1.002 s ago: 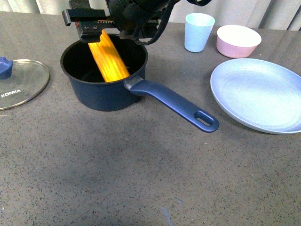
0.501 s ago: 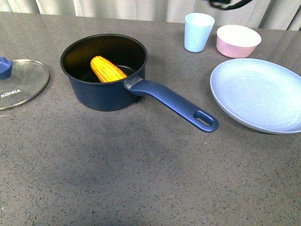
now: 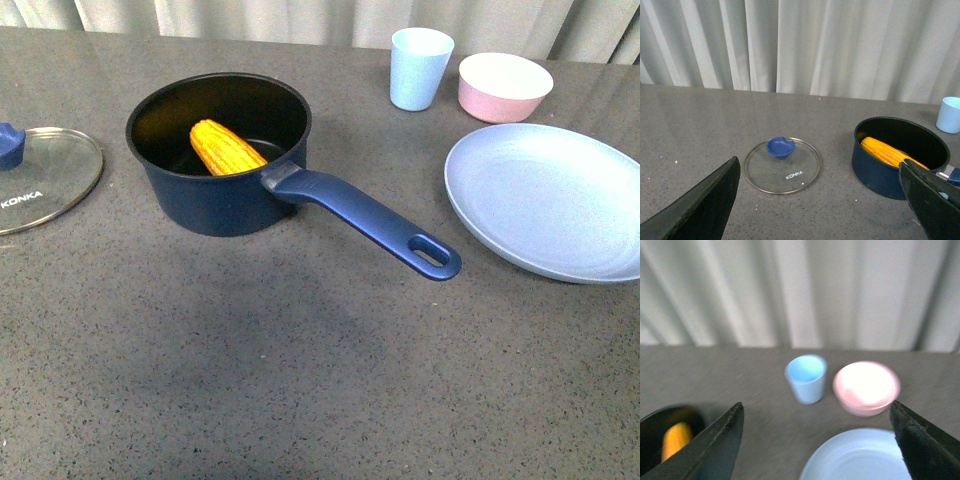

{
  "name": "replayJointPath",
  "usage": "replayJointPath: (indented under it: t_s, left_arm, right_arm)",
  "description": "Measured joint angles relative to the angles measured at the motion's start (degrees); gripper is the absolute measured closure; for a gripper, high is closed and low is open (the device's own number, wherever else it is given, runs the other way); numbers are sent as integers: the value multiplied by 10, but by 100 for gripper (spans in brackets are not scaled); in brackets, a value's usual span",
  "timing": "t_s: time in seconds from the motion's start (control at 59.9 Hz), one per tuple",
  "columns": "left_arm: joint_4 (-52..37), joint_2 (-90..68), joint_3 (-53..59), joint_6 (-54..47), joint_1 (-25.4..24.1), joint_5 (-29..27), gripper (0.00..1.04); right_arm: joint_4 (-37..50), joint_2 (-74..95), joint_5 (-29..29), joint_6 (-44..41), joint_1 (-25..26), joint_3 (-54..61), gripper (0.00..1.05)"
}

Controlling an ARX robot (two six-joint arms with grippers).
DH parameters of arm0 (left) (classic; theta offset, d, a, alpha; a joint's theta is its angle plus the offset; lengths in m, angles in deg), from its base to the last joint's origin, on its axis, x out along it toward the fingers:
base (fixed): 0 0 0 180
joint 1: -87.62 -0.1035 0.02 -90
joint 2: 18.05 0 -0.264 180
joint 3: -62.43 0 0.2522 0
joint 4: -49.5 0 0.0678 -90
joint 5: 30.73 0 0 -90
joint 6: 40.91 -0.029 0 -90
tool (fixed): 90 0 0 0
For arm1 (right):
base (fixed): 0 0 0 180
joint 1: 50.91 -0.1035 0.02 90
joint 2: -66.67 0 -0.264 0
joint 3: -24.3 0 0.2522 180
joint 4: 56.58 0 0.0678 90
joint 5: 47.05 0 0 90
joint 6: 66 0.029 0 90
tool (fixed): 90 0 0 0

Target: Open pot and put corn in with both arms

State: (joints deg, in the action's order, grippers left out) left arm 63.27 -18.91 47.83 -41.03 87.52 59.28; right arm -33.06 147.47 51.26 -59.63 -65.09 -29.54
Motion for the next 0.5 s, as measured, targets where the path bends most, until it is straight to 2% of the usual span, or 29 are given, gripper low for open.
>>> replayJointPath:
  t_s: [0.033,0.1,0.434,0.501]
  left_arm:
    - [0,0,0,0,0,0,9]
    - [0,0,0,0,0,0,9]
    - [0,0,0,0,0,0,9]
    - [0,0,0,0,0,0,9]
  right_arm:
    - [45,-12,31,-19,5,35,33]
    - [78,-34,35,-36,16,79,43]
    - [107,-157,-11,-59,66,238,101]
    - [107,-178,-19,-62,72,256,103]
